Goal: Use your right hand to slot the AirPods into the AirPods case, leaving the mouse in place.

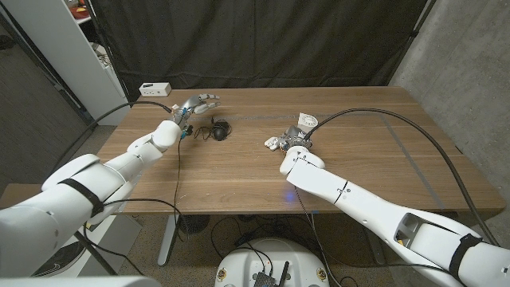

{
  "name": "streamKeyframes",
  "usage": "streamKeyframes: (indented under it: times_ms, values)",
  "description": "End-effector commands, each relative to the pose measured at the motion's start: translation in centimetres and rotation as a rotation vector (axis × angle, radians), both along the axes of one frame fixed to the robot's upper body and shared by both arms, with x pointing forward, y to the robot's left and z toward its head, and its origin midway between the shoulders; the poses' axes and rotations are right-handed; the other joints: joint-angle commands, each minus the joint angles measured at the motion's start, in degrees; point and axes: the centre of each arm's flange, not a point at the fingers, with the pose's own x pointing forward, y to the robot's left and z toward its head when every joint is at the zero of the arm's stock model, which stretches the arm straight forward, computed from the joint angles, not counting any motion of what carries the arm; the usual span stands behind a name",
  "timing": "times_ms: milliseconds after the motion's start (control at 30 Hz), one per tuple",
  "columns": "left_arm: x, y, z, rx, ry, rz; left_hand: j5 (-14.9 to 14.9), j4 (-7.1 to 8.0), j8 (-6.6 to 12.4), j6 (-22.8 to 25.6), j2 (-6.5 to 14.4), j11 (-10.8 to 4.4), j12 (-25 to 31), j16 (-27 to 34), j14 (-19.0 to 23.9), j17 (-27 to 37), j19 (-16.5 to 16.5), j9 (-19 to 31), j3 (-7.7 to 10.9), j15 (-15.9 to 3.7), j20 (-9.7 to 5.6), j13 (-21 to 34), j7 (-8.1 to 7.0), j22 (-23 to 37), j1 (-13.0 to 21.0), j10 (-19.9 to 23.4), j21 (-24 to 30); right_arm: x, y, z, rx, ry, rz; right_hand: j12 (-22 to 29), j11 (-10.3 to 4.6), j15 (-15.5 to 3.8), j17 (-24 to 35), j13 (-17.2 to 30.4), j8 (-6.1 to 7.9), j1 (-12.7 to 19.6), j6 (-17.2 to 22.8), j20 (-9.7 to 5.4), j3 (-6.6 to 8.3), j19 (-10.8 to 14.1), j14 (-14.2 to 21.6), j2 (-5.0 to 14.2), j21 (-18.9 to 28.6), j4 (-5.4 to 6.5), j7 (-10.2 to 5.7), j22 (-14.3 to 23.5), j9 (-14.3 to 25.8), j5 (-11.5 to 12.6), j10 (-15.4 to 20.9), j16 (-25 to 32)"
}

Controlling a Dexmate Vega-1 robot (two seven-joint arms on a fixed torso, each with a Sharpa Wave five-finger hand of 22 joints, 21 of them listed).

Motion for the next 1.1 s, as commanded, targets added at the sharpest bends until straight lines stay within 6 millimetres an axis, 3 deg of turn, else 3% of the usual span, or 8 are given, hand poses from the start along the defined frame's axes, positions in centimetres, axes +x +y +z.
streamKeyframes:
  times_ms: [33, 367, 733, 1100]
  values:
    - [0.2, -0.3, 0.1, 0.0, 0.004, -0.006, -0.1, -0.06, 0.12, 0.0, 0.5, 0.11, -0.2, -0.2, 0.4, 0.1, 0.2, 0.1, -0.05, -1.87, 0.32, 0.2, 0.19, 0.1, 0.2, 0.1, 0.3, -0.7, -0.1, 0.3, 0.0, -0.074, 0.028, 0.5, -0.18, -8.66, 0.4, 0.1, 0.57, 0.7, 1.1, -0.5, 0.59, 0.3, 0.9, 0.12, 0.5, 0.13, -0.2, 0.1, 0.4, -0.1, 1.3, 0.6]
    - [0.1, -0.6, 0.4, 0.01, -0.006, -0.016, -0.1, -0.07, 0.11, 0.0, 0.5, 0.08, -0.2, -0.2, 0.5, 0.1, 0.2, 0.1, -0.05, -1.89, 0.36, 0.2, 0.16, 0.1, 0.2, 0.1, 0.3, -1.2, -0.7, 1.4, -0.033, -0.101, 0.064, 0.8, -1.12, -8.92, 0.7, 0.2, 0.89, 0.6, 2.1, -0.86, 0.6, 0.4, 1.3, 0.51, 0.5, 0.59, -0.13, 0.2, 0.3, -0.4, 2.3, 1.1]
    - [-0.1, -0.8, 0.4, 0.019, -0.009, -0.019, -0.1, -0.1, 0.09, -0.2, 0.5, 0.08, -0.2, -0.3, 0.5, 0.1, 0.2, 0.1, -0.04, -1.82, 0.4, 0.2, 0.13, 0.1, 0.2, 0.1, 0.3, -0.6, -0.6, 2.4, -0.16, -0.013, 0.123, 0.6, -1.0, -9.19, 0.9, 0.2, 0.77, 0.6, 2.3, -1.57, 0.65, 0.3, 0.2, 0.79, 0.5, 0.78, 0.17, 0.2, 0.2, -0.6, 1.9, 0.8]
    - [-0.6, -0.7, 0.2, 0.017, -0.015, -0.011, -0.1, -0.19, 0.23, 0.2, 0.4, -0.1, -0.1, -0.2, 0.5, 0.1, 0.4, 0.1, -0.07, -2.17, 0.15, 0.2, -0.2, 0.1, 0.2, 0.3, 0.4, -0.2, -0.9, 4.4, -0.293, 0.044, 0.147, 0.1, -1.55, -9.0, 1.1, 0.2, 0.34, 0.5, 1.7, -1.78, 0.51, -0.3, -1.3, 0.78, 0.3, 0.95, -0.66, 0.2, 0.1, -0.7, 0.9, 0.3]
